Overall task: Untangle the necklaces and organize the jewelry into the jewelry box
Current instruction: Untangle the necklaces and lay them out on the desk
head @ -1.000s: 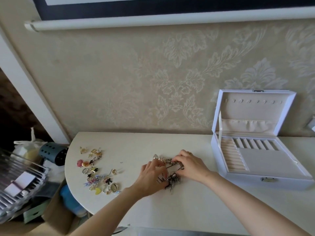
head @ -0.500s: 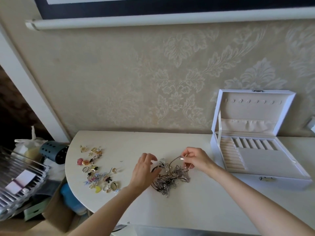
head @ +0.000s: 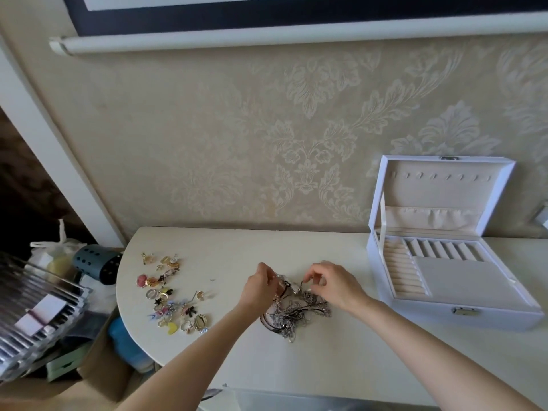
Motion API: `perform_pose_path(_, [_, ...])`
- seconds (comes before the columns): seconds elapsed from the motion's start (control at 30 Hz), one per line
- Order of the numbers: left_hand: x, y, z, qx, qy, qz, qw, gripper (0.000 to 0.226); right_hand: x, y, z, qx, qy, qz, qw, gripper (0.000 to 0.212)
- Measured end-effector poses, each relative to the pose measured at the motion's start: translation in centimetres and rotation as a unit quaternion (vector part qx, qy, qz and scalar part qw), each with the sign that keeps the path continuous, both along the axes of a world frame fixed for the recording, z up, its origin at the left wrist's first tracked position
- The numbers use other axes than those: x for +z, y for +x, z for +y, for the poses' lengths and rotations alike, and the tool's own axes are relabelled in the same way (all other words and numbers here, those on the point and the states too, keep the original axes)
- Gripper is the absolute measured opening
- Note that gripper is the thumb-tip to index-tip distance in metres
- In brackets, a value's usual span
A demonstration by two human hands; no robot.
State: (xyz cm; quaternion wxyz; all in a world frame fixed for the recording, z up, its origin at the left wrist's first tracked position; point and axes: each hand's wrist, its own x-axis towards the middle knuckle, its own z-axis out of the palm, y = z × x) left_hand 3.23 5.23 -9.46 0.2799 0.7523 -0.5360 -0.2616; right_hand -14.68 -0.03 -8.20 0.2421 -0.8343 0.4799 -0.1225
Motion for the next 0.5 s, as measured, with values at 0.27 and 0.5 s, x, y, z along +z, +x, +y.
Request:
perform_pose_path(0.27, [-1.3,1.7,0.6,0.085,0.001,-0.058,0.995,0.016,-0.7,0.0,0.0,-0.006,0.003,0.062,0.998,0.009])
perform_pose_path(0.5, [-0.7,1.0,0.9,-0.036,-0.131,-0.147,0.980,0.021,1.0,-1.2,-0.9,-0.128,0.141,-0.190,0.963,0.010])
